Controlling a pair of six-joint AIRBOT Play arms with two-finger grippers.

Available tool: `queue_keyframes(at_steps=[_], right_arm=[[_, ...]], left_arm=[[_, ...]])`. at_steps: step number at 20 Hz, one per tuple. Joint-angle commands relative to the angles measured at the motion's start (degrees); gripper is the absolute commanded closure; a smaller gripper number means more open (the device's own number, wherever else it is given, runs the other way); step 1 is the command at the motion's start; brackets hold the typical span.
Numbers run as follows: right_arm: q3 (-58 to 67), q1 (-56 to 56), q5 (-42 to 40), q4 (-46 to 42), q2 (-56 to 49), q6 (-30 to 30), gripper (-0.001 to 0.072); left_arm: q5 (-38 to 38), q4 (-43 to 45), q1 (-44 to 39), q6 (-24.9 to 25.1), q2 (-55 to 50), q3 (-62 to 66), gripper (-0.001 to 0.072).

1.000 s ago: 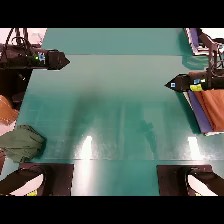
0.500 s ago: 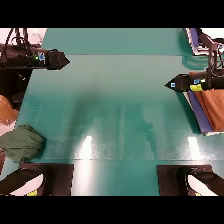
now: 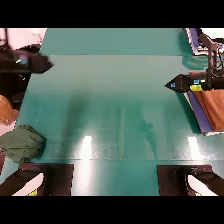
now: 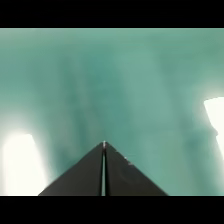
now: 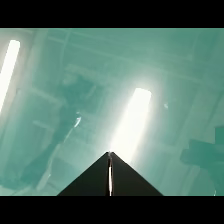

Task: Fold the shirts.

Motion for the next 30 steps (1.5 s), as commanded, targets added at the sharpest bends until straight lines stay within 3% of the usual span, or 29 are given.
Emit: queue_keyframes(at_steps=[1, 4, 5, 6, 7, 12, 13, 14, 15, 16, 17, 24, 28, 30], right_arm=[[0.0, 0.0, 0.1, 0.0, 0.0, 0.0, 0.0697], [0.0, 0.0, 0.1, -0.1, 0.0, 0.0, 0.0697], [0.0, 0.0, 0.0, -0.1, 0.0, 0.0, 0.0697], [0.0, 0.0, 0.0, -0.1, 0.0, -0.1, 0.0697], [0.0, 0.0, 0.0, -0.2, 0.0, -0.1, 0.0697], [0.0, 0.0, -0.3, -0.2, 0.0, -0.1, 0.0697], [0.0, 0.0, -0.3, -0.2, 0.0, -0.1, 0.0697], [0.0, 0.0, -0.4, -0.2, 0.0, -0.1, 0.0697], [0.0, 0.0, -0.4, -0.2, 0.0, -0.1, 0.0697], [0.0, 0.0, -0.4, -0.2, 0.0, -0.1, 0.0697], [0.0, 0.0, -0.4, -0.2, 0.0, -0.1, 0.0697], [0.0, 0.0, -0.3, -0.2, 0.0, -0.1, 0.0697], [0.3, 0.0, -0.4, 0.0, 0.0, -0.1, 0.0697], [2.4, 0.0, -0.2, -0.1, 0.0, -0.1, 0.0697]], left_arm=[[-11.0, 12.8, 7.6, -0.1, 9.4, -7.2, 0.0684], [-18.3, 20.5, 13.6, -0.6, 15.8, -17.8, 0.0679], [-19.0, 21.7, 14.6, -1.7, 17.1, -21.9, 0.0457], [-19.2, 22.3, 15.3, -3.3, 17.6, -25.7, 0.0151], [-19.3, 22.6, 15.5, -4.1, 17.6, -29.4, 0.0032], [-15.2, 25.7, 15.5, -4.6, 17.6, -44.6, 0.0036], [-14.6, 25.8, 15.5, -5.1, 17.6, -45.9, 0.0074], [-14.6, 25.8, 15.5, -5.7, 17.6, -46.3, 0.0259], [-14.5, 25.7, 15.5, -6.0, 17.6, -46.3, 0.0498], [-14.1, 25.7, 15.5, -6.1, 17.6, -46.3, 0.0642], [-14.0, 25.7, 15.5, -6.1, 17.6, -46.3, 0.0674], [-13.8, 25.7, 15.5, -7.6, 17.6, -45.0, 0.0684], [-15.8, 23.7, 15.5, -7.5, 17.6, -26.8, 0.0685], [-16.5, 18.2, 15.5, -7.0, 17.6, -13.5, 0.0685]])
